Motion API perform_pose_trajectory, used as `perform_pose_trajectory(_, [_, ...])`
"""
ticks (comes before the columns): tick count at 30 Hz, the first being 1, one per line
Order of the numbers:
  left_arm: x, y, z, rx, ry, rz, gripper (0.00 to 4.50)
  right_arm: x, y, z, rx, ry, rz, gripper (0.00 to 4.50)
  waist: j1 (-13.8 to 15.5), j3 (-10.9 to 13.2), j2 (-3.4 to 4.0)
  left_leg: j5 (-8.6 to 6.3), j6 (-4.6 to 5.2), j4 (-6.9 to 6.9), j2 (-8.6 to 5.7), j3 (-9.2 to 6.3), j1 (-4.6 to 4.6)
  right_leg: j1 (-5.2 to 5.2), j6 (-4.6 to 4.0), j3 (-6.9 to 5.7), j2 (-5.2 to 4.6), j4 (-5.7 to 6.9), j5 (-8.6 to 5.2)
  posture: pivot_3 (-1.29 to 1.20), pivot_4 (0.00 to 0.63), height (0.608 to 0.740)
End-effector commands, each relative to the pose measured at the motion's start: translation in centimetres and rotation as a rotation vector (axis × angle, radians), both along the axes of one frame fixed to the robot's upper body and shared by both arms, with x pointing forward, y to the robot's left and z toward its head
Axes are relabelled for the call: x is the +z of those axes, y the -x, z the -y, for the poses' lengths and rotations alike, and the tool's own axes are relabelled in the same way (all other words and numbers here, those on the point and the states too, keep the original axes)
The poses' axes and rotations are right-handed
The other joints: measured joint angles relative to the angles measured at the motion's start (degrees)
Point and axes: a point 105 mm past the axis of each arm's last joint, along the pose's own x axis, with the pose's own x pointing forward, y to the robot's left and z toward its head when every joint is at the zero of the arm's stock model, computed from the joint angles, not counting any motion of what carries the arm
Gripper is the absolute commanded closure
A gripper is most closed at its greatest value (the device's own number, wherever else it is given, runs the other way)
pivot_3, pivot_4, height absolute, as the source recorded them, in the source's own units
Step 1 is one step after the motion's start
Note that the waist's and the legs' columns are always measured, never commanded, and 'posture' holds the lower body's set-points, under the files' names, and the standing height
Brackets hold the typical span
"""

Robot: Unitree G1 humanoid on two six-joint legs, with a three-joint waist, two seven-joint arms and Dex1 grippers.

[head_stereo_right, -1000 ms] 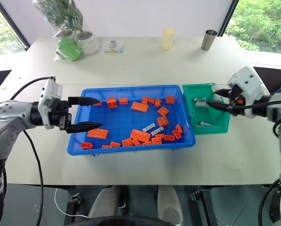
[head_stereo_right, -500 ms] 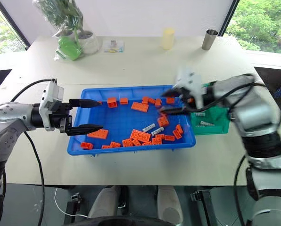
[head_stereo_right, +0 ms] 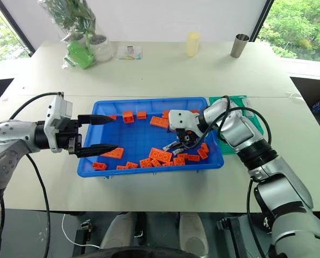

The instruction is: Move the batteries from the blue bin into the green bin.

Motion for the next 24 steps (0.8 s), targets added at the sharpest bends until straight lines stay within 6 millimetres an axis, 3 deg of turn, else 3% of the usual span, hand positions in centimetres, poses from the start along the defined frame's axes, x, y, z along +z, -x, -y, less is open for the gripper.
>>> perform_pose_trajectory(1, [1.1, 0.4, 0.0, -0.001, -0.004, 0.044, 0.0, -0.2, -0.6, -0.4, 0.03, 0.026, 0.046, 1.85, -0.01, 0.0, 0.0, 0.0, 0.0, 0.0, 0.0, 0.01, 0.0, 0.0, 0.0, 0.0, 0.0, 0.0, 0.0, 0.0, 0.15, 0.736])
perform_pose_trajectory(3, [1.1, 0.3, 0.0, -0.001, -0.003, 0.046, 0.0, -0.6, -0.7, -0.4, 0.035, 0.032, 0.045, 2.49, -0.02, 0.0, 0.0, 0.0, 0.0, 0.0, 0.0, 0.01, 0.0, 0.0, 0.0, 0.0, 0.0, 0.0, 0.0, 0.0, 0.15, 0.736])
perform_pose_trajectory(6, [1.3, 0.0, 0.0, -0.001, -0.002, 0.053, 0.0, -0.7, -0.8, -0.5, 0.046, 0.028, 0.043, 4.02, -0.02, 0.0, 0.0, 0.0, 0.0, 0.0, 0.0, 0.0, 0.01, 0.01, 0.0, 0.0, 0.0, 0.0, 0.0, 0.0, 0.15, 0.736])
perform_pose_trajectory(7, [1.4, 0.0, 0.0, -0.001, -0.002, 0.054, 0.0, -0.5, -0.9, -0.7, 0.038, 0.014, 0.041, 4.26, -0.02, 0.0, 0.0, 0.0, 0.0, 0.0, 0.0, 0.01, 0.02, 0.02, 0.0, 0.0, 0.0, 0.0, 0.0, 0.0, 0.15, 0.736])
perform_pose_trajectory(10, [1.4, -0.2, 0.0, -0.001, -0.001, 0.056, 0.0, 0.7, -1.3, -1.3, 0.009, -0.048, 0.039, 4.41, -0.02, 0.0, 0.0, 0.0, -0.01, 0.0, 0.0, 0.01, 0.05, 0.06, 0.0, 0.0, 0.0, 0.02, 0.0, 0.0, 0.15, 0.736])
perform_pose_trajectory(14, [1.3, -0.2, 0.0, -0.007, -0.001, 0.057, 0.0, 6.1, -2.2, -0.8, -0.106, -0.218, 0.067, 4.41, 0.0, 0.02, 0.03, 0.0, -0.01, 0.0, 0.01, -0.01, 0.04, 0.04, 0.03, 0.0, 0.0, 0.04, 0.02, 0.0, 0.15, 0.736])
perform_pose_trajectory(16, [1.3, -0.2, 0.0, -0.009, -0.001, 0.055, 0.0, 8.5, -2.4, 0.8, -0.168, -0.262, 0.087, 4.41, 0.14, 0.02, 0.04, 0.01, -0.01, 0.0, 0.01, -0.03, 0.03, 0.01, 0.05, 0.01, -0.02, 0.05, 0.04, 0.0, 0.15, 0.736])
perform_pose_trajectory(19, [1.1, -0.3, 0.0, -0.012, -0.002, 0.052, 0.0, 10.9, -2.3, 4.9, -0.298, -0.287, 0.131, 4.41, 0.66, 0.0, 0.0, 0.0, -0.01, 0.0, 0.0, -0.04, 0.01, 0.08, 0.03, -0.08, -0.04, 0.02, 0.03, 0.0, 0.15, 0.736])
perform_pose_trajectory(21, [1.0, -0.2, 0.0, -0.013, -0.002, 0.051, 0.0, 11.5, -2.1, 6.8, -0.362, -0.285, 0.147, 4.41, 0.7, 0.0, 0.0, -0.01, 0.0, -0.02, -0.01, -0.01, 0.01, 0.1, -0.11, -0.11, -0.09, -0.04, -0.06, 0.0, 0.15, 0.736])
perform_pose_trajectory(24, [0.8, -0.2, 0.2, -0.017, 0.004, 0.047, 0.0, 11.0, -1.5, 12.5, -0.541, -0.227, 0.18, 4.41, 0.75, -0.01, -0.01, -0.02, 0.01, -0.03, -0.02, 0.02, 0.01, 0.1, -0.13, -0.1, -0.1, -0.07, -0.06, 0.0, 0.15, 0.736])
